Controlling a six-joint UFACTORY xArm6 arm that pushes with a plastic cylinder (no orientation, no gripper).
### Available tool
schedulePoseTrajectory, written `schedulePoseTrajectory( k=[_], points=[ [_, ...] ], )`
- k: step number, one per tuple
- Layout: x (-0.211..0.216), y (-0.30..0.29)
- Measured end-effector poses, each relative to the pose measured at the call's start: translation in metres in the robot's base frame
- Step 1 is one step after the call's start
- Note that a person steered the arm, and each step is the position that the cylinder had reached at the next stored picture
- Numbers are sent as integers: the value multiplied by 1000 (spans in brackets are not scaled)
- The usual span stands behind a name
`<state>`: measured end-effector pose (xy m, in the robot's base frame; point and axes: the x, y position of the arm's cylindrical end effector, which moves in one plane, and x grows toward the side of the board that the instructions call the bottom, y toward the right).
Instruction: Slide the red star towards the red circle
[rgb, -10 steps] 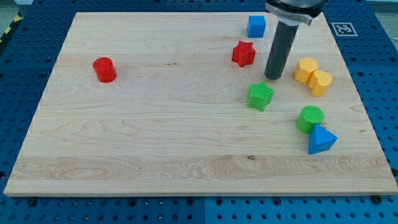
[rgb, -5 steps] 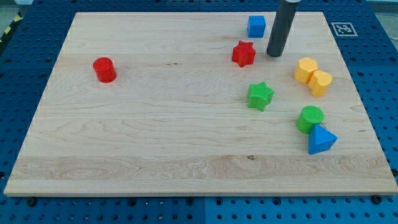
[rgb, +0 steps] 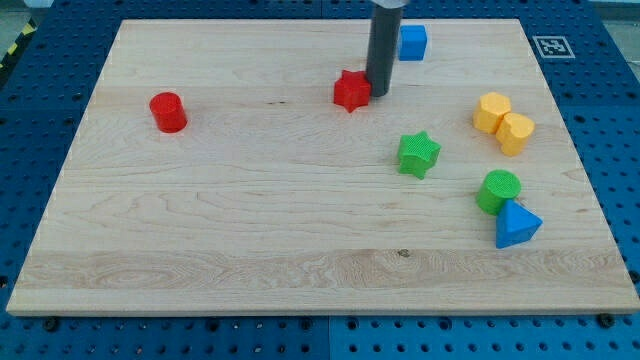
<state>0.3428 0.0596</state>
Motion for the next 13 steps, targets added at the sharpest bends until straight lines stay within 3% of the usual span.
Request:
schedulePoseTrajectory(
  k=[4,8,13],
  points=[
    [33,-89],
    [4,-156],
    [3,-216]
  ],
)
